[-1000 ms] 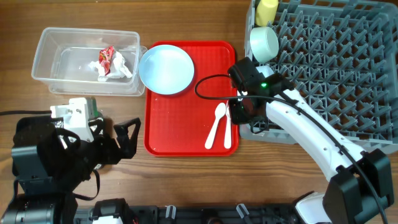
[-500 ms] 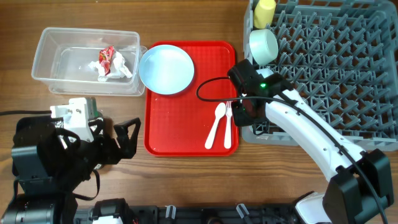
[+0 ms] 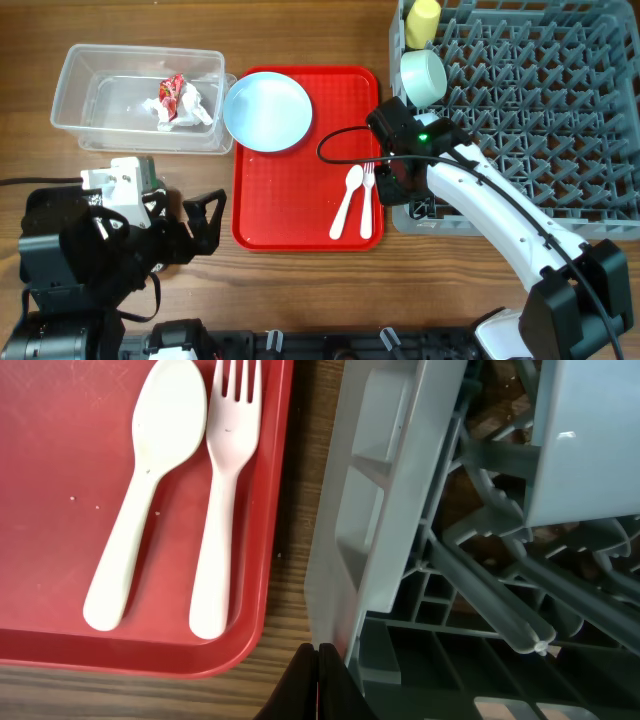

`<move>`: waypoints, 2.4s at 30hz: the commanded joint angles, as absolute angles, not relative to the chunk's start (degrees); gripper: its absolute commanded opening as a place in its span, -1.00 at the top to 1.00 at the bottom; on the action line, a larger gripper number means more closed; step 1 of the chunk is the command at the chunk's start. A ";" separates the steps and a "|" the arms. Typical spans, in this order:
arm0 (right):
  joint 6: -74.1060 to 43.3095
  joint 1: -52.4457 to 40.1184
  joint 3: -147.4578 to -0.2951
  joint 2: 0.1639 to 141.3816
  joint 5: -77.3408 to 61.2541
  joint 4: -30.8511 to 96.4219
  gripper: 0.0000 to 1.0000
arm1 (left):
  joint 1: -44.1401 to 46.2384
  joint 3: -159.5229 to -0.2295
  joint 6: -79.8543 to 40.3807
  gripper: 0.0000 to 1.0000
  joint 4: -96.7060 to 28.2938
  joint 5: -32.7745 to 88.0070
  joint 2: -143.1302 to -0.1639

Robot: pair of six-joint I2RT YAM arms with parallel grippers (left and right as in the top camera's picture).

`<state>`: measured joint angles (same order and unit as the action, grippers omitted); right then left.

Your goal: Sort waste into correct bins and load items into the dishwasher rack

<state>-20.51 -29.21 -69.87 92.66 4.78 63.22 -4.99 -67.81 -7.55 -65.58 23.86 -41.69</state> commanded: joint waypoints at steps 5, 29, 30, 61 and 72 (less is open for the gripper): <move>-20.95 -29.08 -70.32 91.57 -3.40 63.02 0.91 | -5.37 -68.49 -6.61 -1.00 -65.43 24.60 -41.69; -12.80 -29.08 -70.91 68.05 -11.16 47.59 0.91 | 3.70 -68.49 -3.40 -0.99 -67.85 17.08 -48.90; -12.34 -29.08 -70.91 67.44 -11.14 47.66 0.91 | 5.63 -68.49 -3.42 -1.00 -67.64 15.31 -50.06; -11.97 -29.06 -70.91 49.95 -6.87 57.01 -1.00 | 29.34 -68.49 -3.49 -1.00 -43.07 -16.60 -88.27; -11.92 -29.06 -70.91 50.00 -6.85 58.98 -0.99 | 29.34 -68.49 19.14 -1.00 -38.28 -16.58 -94.70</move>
<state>-12.10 -29.15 -69.89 50.35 -7.44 58.81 29.17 -67.81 9.26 -39.22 -15.59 -92.62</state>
